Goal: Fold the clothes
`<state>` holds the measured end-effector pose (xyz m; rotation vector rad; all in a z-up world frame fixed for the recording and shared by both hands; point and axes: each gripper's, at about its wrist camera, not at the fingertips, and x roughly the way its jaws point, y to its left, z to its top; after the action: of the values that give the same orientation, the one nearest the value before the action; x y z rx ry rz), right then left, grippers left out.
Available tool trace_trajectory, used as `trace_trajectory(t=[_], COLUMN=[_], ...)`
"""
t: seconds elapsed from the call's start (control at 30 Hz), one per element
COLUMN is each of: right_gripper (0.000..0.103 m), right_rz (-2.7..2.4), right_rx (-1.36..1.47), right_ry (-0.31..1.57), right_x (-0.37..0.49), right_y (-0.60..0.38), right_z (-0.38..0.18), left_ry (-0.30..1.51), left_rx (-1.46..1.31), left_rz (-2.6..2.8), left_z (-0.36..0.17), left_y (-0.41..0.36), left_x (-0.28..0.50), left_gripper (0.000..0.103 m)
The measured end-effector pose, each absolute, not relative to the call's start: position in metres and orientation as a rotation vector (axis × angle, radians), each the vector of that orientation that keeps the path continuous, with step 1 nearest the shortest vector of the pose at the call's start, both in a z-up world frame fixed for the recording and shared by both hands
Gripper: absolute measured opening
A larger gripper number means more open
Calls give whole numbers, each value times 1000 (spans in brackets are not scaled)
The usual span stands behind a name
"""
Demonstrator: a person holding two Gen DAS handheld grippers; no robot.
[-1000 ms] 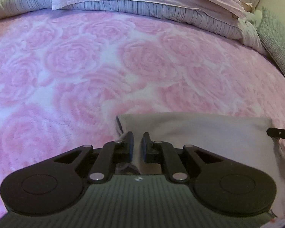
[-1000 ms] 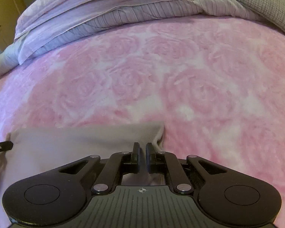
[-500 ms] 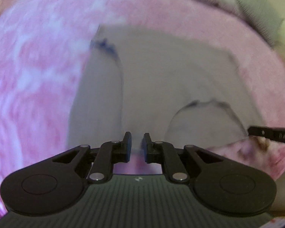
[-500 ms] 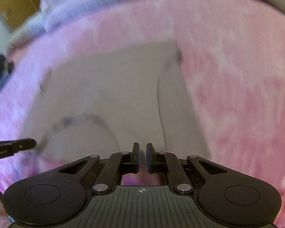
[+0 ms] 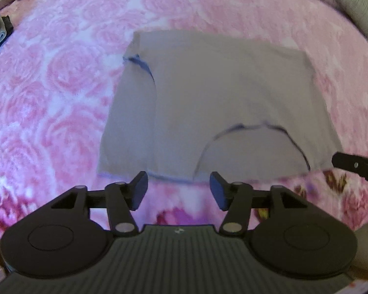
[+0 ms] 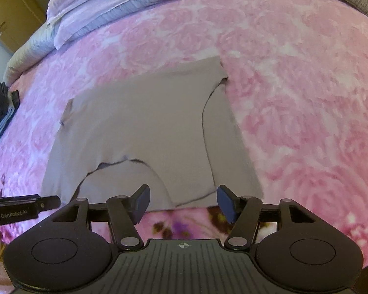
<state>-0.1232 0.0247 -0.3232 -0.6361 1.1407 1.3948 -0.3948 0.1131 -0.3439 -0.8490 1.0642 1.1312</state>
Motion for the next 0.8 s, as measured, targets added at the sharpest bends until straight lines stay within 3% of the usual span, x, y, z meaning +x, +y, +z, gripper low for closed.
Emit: trace_trajectory(t=[0.8], right_gripper=[58], right_rz=[1372], right_rx=[-716], right_ry=[1177], right_x=[-117], right_y=[4], right_z=[-330], left_ry=[1138], left_rx=[-875], left_rz=[1096], left_z=[-348], left_y=[91], left_x=[-376], left_gripper=[53])
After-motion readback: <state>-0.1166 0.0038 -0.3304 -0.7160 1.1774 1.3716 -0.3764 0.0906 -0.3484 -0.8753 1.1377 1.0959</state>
